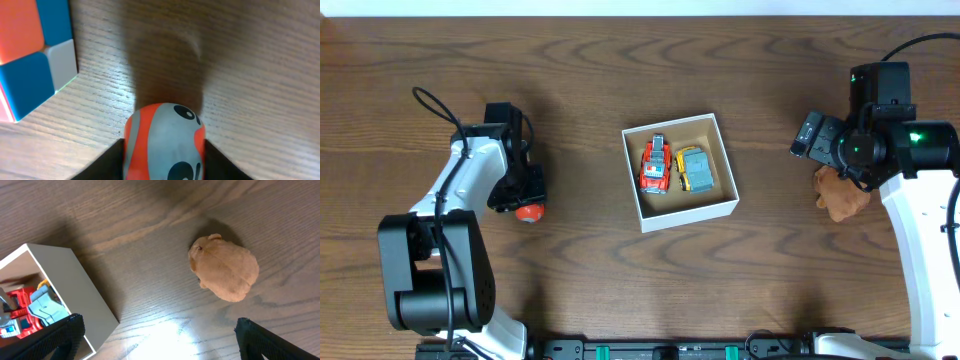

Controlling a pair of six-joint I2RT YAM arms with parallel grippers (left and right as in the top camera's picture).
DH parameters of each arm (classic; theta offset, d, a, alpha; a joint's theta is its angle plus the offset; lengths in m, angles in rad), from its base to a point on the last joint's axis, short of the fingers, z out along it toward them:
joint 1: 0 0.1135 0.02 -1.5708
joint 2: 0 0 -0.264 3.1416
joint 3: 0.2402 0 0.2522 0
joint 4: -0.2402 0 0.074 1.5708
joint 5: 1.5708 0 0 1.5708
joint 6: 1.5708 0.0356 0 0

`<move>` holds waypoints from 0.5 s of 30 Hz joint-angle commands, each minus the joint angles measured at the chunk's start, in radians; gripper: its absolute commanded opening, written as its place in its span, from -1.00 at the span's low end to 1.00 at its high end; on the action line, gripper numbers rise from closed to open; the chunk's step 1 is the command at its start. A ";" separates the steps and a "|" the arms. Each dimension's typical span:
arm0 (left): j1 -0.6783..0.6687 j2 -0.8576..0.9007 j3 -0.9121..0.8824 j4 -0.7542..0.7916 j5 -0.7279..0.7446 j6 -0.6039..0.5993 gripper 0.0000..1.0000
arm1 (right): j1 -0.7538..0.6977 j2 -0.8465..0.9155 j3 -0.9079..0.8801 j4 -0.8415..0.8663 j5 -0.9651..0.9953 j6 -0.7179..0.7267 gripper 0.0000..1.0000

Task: Pack container
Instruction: 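Grasp the orange-grey ball with the left gripper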

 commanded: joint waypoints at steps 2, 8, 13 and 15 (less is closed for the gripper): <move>0.004 0.011 -0.004 -0.011 -0.001 0.003 -0.50 | -0.008 -0.002 -0.003 -0.003 -0.004 -0.015 0.99; 0.004 0.009 -0.003 -0.015 0.001 -0.002 -0.85 | -0.008 -0.002 -0.003 -0.003 -0.004 -0.015 0.99; 0.001 -0.013 0.049 -0.064 0.075 -0.003 -0.88 | -0.008 -0.002 -0.003 -0.003 -0.004 -0.015 0.99; -0.008 -0.032 0.079 -0.092 0.079 -0.003 -0.88 | -0.008 -0.002 -0.003 -0.003 -0.004 -0.015 0.98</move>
